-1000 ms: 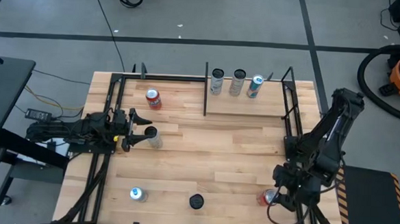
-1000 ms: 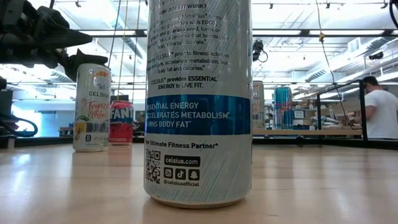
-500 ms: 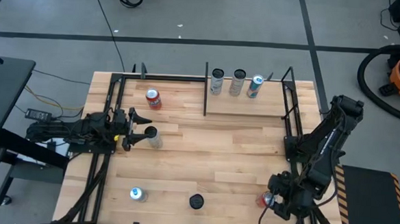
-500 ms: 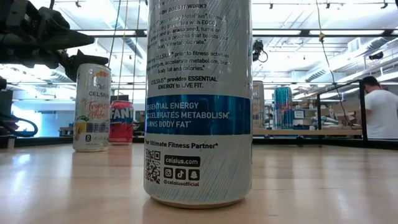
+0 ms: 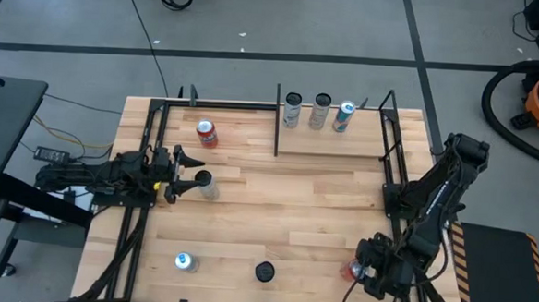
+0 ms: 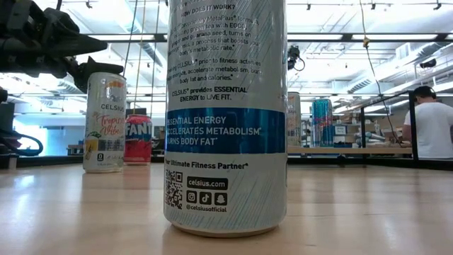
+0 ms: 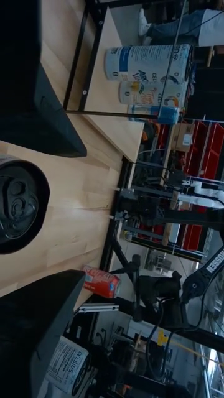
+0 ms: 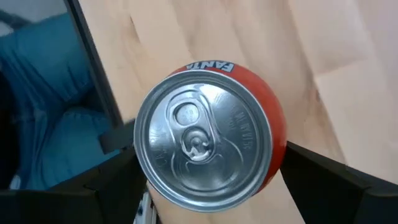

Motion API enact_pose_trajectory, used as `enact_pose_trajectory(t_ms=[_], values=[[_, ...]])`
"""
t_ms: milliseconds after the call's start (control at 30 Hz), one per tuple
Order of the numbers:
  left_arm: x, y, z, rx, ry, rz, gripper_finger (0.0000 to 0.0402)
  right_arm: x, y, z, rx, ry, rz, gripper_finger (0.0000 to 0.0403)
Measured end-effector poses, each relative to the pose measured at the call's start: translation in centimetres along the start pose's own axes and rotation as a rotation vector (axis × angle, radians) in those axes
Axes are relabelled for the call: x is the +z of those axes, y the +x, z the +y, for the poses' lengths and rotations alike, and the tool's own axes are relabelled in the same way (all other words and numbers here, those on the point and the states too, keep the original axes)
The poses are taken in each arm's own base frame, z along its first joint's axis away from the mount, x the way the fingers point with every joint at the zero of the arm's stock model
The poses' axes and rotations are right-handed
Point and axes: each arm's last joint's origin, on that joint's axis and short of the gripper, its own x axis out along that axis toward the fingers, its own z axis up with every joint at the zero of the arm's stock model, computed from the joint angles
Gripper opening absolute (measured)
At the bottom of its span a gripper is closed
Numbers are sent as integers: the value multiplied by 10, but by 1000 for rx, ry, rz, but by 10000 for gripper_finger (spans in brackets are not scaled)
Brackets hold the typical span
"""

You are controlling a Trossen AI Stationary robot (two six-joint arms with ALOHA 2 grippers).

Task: Place canned beverage on shelf
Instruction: Put the bottom red soda can on the shelf

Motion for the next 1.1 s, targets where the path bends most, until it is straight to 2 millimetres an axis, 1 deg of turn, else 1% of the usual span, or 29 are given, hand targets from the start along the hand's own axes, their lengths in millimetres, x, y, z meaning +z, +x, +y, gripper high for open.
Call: enact_pose_trajectory(t_ms=[200, 433, 733, 867, 967, 1100], values=[[0, 0, 0, 0, 0, 0, 314, 6, 5, -2, -39, -30, -77, 351], [0, 0, 0, 0, 0, -1, 314, 14, 6, -7, -86, -18, -142, 351], [0, 0, 0, -1, -1, -1, 314, 15, 6, -7, -90, -47, -135, 351], [0, 0, 0, -1, -1, 0, 314, 16, 7, -5, -74, -108, -131, 351], [0, 0, 0, 0, -1, 0, 314, 19, 7, -6, -82, -106, -132, 358], [0, 0, 0, 0, -1, 0, 314, 22, 8, -7, -89, -97, -158, 381]])
